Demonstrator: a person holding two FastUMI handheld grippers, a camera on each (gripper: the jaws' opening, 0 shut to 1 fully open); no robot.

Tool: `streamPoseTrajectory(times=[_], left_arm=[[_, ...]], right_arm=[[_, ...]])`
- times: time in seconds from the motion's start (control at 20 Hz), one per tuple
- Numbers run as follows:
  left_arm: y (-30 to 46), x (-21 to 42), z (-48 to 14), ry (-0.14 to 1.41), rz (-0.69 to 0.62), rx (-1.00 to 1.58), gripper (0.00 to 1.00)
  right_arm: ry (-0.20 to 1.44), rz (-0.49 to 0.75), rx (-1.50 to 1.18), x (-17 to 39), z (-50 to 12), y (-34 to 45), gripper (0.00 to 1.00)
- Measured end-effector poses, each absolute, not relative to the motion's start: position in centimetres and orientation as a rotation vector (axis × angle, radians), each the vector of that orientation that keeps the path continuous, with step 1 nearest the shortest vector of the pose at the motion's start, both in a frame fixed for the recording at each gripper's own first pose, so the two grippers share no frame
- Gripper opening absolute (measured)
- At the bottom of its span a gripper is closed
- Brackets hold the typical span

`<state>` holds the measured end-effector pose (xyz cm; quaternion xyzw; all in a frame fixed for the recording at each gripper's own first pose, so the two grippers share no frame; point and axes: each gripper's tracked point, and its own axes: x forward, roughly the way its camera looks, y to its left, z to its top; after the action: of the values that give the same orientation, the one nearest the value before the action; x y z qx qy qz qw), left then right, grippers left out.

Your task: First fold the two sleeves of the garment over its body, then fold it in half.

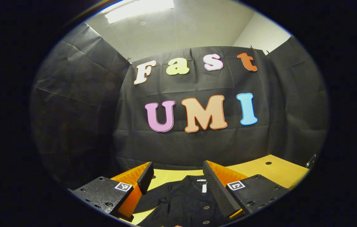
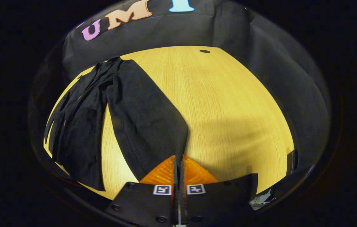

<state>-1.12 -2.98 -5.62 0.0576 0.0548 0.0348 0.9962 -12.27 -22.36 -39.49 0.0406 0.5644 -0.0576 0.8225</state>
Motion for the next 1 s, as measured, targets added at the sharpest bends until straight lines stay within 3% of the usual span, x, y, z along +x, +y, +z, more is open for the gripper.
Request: streamPoseTrajectory(times=[0.2,0.5,1.0], left_arm=[[0.1,-0.5,-5.3,0.108,0.078,0.134,0.95],[3.7,-0.7,-5.2,0.116,0.093,0.127,0.93],[12.2,-2.6,-6.1,0.145,0.154,0.131,0.95]], right_arm=[[1.085,-0.216,0.139,-9.8,-36.9,-21.8,0.03],[0.918,-0.258,0.176,-4.2,-30.8,-20.5,0.03],[0.721,-0.177,0.073,4.7,-23.4,-11.4,0.02]])
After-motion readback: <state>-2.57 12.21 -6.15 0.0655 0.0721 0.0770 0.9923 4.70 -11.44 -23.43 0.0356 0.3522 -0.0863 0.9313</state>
